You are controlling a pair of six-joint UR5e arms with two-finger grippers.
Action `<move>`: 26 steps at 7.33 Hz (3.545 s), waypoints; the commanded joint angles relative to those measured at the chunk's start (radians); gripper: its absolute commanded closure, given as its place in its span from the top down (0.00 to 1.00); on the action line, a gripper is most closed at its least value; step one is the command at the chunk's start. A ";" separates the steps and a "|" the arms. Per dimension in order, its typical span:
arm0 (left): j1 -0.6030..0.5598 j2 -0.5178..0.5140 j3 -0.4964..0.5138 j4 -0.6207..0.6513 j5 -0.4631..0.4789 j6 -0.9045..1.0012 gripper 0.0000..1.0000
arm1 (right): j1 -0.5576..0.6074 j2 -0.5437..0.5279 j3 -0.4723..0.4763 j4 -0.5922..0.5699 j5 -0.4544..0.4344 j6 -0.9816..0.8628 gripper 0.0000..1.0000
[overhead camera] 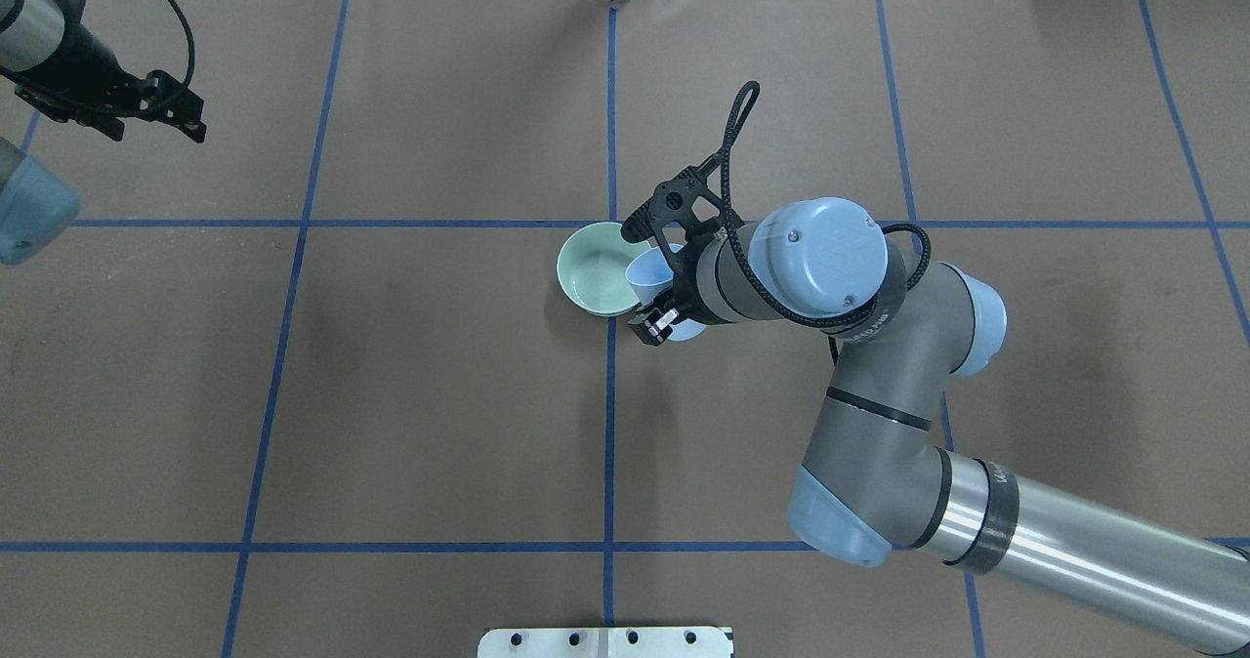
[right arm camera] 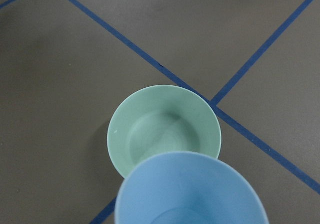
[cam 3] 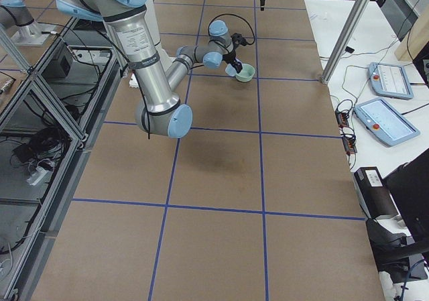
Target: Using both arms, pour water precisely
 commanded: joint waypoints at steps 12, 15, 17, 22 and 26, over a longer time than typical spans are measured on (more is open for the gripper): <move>-0.016 0.002 0.002 0.007 -0.001 0.010 1.00 | 0.018 0.441 -0.383 -0.616 0.120 -0.075 0.00; -0.024 0.002 0.002 0.012 -0.001 0.010 1.00 | 0.022 0.458 -0.397 -0.687 0.121 -0.095 0.00; -0.024 0.002 0.000 0.012 -0.001 0.008 1.00 | 0.024 0.481 -0.435 -0.725 0.120 -0.119 0.00; -0.022 -0.001 -0.001 0.013 -0.001 0.008 1.00 | 0.034 0.510 -0.412 -0.726 0.117 -0.133 0.00; -0.024 -0.003 -0.008 0.015 -0.001 0.002 1.00 | 0.062 0.306 -0.231 -0.418 0.109 -0.058 0.00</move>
